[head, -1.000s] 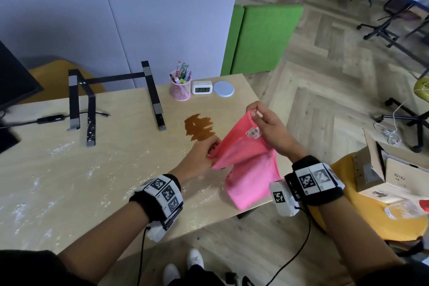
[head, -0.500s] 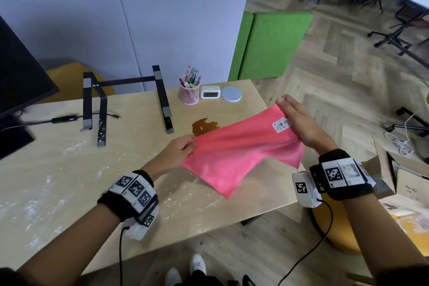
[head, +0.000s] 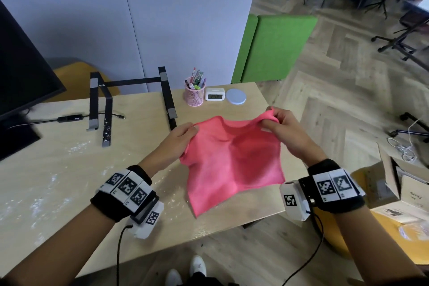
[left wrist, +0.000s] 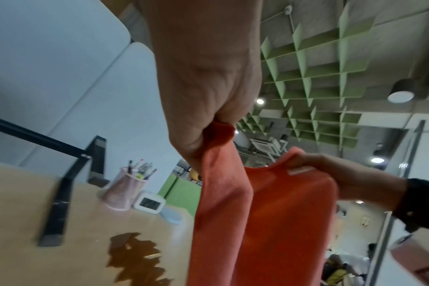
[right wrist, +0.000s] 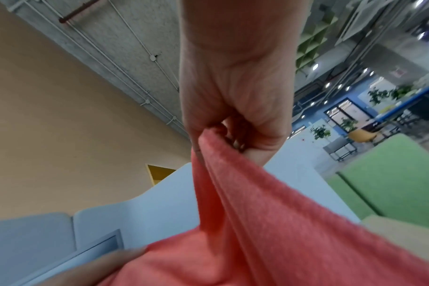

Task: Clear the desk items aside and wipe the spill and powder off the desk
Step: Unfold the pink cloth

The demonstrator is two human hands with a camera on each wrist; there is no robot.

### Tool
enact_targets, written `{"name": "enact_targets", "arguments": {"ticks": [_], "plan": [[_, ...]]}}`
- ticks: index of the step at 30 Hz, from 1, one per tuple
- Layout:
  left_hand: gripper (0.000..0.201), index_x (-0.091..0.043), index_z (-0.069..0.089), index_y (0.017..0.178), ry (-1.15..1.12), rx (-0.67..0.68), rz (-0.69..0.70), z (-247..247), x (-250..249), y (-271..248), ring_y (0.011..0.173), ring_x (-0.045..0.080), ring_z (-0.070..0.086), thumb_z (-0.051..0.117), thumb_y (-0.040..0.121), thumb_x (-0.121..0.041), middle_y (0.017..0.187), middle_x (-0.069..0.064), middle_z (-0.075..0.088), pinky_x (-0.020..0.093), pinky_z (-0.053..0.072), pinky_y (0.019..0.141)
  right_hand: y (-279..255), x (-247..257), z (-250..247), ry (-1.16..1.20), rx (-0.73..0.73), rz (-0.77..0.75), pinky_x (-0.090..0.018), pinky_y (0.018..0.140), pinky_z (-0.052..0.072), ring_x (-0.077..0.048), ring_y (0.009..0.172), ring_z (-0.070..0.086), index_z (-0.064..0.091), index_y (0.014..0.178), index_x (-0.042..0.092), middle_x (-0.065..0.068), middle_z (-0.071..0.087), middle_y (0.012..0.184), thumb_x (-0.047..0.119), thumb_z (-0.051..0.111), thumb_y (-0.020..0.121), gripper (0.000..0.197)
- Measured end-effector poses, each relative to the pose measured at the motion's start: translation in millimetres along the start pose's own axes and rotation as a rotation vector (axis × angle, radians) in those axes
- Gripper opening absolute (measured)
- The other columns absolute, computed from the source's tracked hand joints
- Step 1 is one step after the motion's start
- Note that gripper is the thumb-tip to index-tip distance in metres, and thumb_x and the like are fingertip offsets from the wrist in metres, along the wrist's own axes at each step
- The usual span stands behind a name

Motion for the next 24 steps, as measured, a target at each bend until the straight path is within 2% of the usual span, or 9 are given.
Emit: {"name": "enact_targets", "arguments": {"ticks": [5, 8, 10, 13, 16, 18, 20, 22, 24], "plan": [[0.059, -0.004, 0.057, 0.111, -0.097, 0.093, -0.048, 37, -14, -7, 0.084, 0.021, 0.056, 0.041, 0.09, -0.056, 0.09, 0.014, 0.058, 0.037, 0.044, 0.082, -9, 16, 65, 0.013, 0.138, -0.033, -0.011, 0.045, 0.03, -0.002, 0.054, 0.04, 0.063, 0.07, 0.017, 0.002, 0.04, 0.062, 0.003, 0.055, 0.09, 0.025], [0.046, -0.02, 0.062, 0.09, -0.209, 0.157, -0.079, 54, -27, -15, 0.063, 0.008, 0.065, 0.031, 0.096, -0.054, 0.07, -0.002, 0.068, 0.019, 0.051, 0.056, -14, 20, 91, 0.04, 0.166, -0.007, -0.013, 0.047, 0.04, -0.012, 0.061, 0.048, 0.057, 0.087, -0.007, -0.008, 0.048, 0.069, 0.016, 0.049, 0.096, 0.026], [0.044, -0.016, 0.058, 0.088, -0.272, 0.198, -0.067, 58, -35, -18, 0.051, 0.007, 0.06, 0.037, 0.091, -0.054, 0.06, -0.004, 0.065, 0.015, 0.044, 0.043, -17, 23, 101, 0.07, 0.214, -0.001, -0.016, 0.048, 0.044, -0.022, 0.061, 0.05, 0.057, 0.094, -0.008, -0.011, 0.052, 0.07, 0.014, 0.046, 0.097, 0.024], [0.032, -0.009, 0.05, 0.107, -0.334, 0.095, -0.006, 36, -37, -17, 0.063, 0.011, 0.062, 0.064, 0.085, -0.026, 0.073, -0.001, 0.066, 0.02, 0.051, 0.054, -23, 28, 112, 0.116, 0.348, -0.026, -0.019, 0.051, 0.044, -0.019, 0.057, 0.053, 0.067, 0.081, 0.021, -0.004, 0.058, 0.062, 0.015, 0.049, 0.086, 0.019], [0.031, -0.015, 0.05, 0.105, -0.285, 0.088, 0.029, 21, -32, -12, 0.073, 0.011, 0.062, 0.064, 0.083, 0.002, 0.089, 0.001, 0.061, 0.019, 0.053, 0.058, -18, 29, 98, 0.214, 0.242, -0.092, -0.023, 0.048, 0.04, -0.017, 0.055, 0.049, 0.066, 0.089, 0.005, -0.011, 0.056, 0.064, 0.003, 0.045, 0.069, 0.029], [0.037, -0.021, 0.049, 0.104, -0.262, 0.119, 0.035, 16, -36, -12, 0.064, 0.01, 0.058, 0.058, 0.083, 0.008, 0.084, 0.001, 0.057, 0.018, 0.048, 0.047, -13, 24, 79, 0.205, 0.068, -0.16, -0.023, 0.055, 0.039, -0.015, 0.064, 0.049, 0.06, 0.095, 0.006, -0.005, 0.059, 0.079, 0.002, 0.054, 0.068, 0.028], [0.044, -0.021, 0.049, 0.114, -0.253, 0.155, 0.043, 13, -40, -12, 0.062, 0.007, 0.056, 0.056, 0.076, 0.002, 0.083, -0.001, 0.056, 0.018, 0.044, 0.044, -9, 9, 74, 0.164, 0.017, -0.126, -0.026, 0.071, 0.044, -0.014, 0.086, 0.054, 0.051, 0.113, 0.016, -0.001, 0.057, 0.106, 0.013, 0.071, 0.066, 0.051], [0.051, -0.015, 0.048, 0.122, -0.257, 0.207, 0.056, 15, -44, -13, 0.061, 0.004, 0.055, 0.055, 0.074, 0.0, 0.084, -0.001, 0.056, 0.017, 0.043, 0.044, -10, -3, 86, 0.184, 0.148, -0.05, -0.029, 0.09, 0.047, -0.013, 0.111, 0.054, 0.039, 0.131, 0.026, 0.0, 0.05, 0.128, 0.025, 0.079, 0.062, 0.08], [0.048, -0.009, 0.048, 0.12, -0.238, 0.237, 0.071, 18, -44, -14, 0.061, 0.004, 0.053, 0.055, 0.073, -0.001, 0.081, -0.001, 0.054, 0.016, 0.042, 0.044, -15, -15, 99, 0.261, 0.295, 0.025, -0.031, 0.082, 0.052, -0.015, 0.104, 0.06, 0.037, 0.134, 0.025, -0.001, 0.056, 0.123, 0.029, 0.081, 0.057, 0.089]]}}
Point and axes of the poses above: each hand's wrist, its own y-axis towards the middle knuckle, its own z-axis out of the palm, x = y × z, the point moved 9 cm from there along y, towards the middle knuckle
